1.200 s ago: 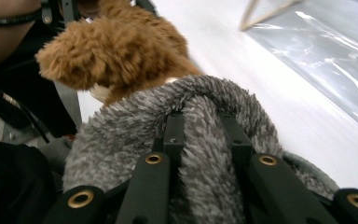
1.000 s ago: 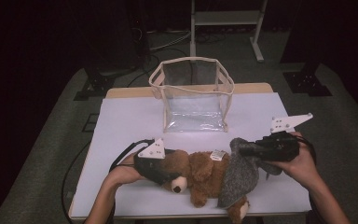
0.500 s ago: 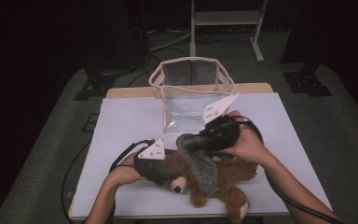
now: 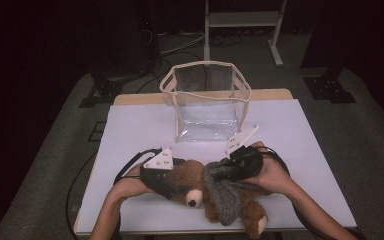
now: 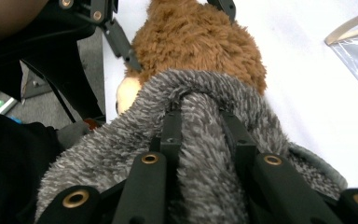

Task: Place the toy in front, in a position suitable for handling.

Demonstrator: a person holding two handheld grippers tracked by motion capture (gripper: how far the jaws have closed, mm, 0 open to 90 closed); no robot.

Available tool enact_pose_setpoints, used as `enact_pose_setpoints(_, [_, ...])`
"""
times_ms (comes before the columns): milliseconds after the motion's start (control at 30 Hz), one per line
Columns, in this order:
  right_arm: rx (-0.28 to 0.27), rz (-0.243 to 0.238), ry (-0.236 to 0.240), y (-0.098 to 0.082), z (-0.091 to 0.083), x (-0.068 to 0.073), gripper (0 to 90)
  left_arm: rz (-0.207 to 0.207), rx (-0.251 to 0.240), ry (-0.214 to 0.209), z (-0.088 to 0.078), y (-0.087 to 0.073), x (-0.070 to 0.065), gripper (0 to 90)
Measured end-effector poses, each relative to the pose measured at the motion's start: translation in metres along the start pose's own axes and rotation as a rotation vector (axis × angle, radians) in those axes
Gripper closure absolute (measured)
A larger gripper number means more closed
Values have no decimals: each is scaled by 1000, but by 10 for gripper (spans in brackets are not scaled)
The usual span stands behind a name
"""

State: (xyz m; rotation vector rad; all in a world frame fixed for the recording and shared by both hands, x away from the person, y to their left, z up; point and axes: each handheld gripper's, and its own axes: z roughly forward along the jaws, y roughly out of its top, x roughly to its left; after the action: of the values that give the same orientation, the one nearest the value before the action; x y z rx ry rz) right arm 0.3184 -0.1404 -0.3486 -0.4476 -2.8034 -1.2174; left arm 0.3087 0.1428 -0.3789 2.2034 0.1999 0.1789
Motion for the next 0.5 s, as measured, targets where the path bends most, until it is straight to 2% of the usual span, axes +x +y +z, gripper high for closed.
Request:
enact_pose_setpoints(100, [-15, 3, -8, -5, -5, 2, 735, -18, -5, -13, -2, -3, 2, 212])
enact_pose_setpoints(200, [-16, 6, -14, -1, -9, 2, 746, -1, -17, -18, 0, -6, 1, 341])
enact_pose_setpoints(333, [-33, -24, 13, 21, -7, 3, 760, -22, -38, -22, 2, -8, 3, 383])
enact_pose_setpoints(500, [-28, -79, 44, 54, 18, 7, 760, -10, -53, -25, 2, -8, 2, 383])
